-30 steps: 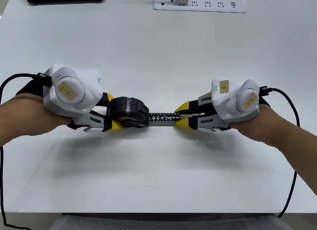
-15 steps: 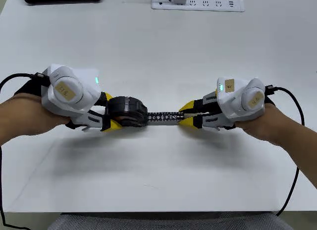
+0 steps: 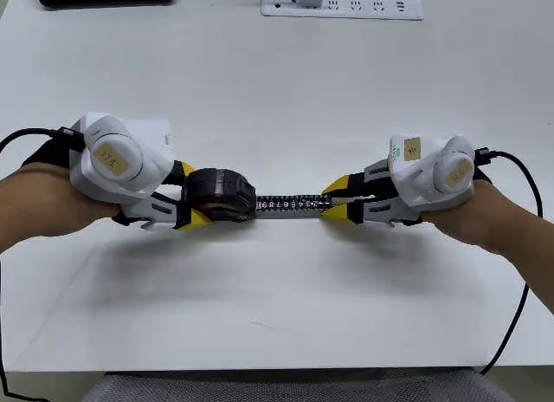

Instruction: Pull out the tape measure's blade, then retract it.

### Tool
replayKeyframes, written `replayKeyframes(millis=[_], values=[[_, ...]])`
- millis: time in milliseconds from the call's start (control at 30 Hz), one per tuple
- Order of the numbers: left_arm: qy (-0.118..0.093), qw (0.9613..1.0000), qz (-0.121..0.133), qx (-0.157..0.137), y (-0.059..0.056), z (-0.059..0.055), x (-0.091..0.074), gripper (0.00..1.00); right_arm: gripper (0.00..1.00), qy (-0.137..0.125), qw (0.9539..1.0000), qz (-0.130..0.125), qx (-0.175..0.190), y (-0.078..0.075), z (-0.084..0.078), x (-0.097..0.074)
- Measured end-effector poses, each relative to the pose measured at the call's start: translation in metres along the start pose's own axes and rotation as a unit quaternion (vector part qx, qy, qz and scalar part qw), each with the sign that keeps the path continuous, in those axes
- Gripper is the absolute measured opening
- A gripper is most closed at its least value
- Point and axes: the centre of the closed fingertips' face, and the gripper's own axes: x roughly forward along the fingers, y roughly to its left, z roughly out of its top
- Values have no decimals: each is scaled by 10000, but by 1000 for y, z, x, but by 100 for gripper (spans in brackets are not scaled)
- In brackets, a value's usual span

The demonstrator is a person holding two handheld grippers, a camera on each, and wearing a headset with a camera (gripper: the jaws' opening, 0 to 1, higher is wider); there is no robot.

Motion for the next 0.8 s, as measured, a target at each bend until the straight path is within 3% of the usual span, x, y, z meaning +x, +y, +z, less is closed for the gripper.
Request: replayKeyframes(millis=[800], values=[[24,10000,-13,29,0,1,1,27,9,150,9998,-110,107,-1,-21,-21]])
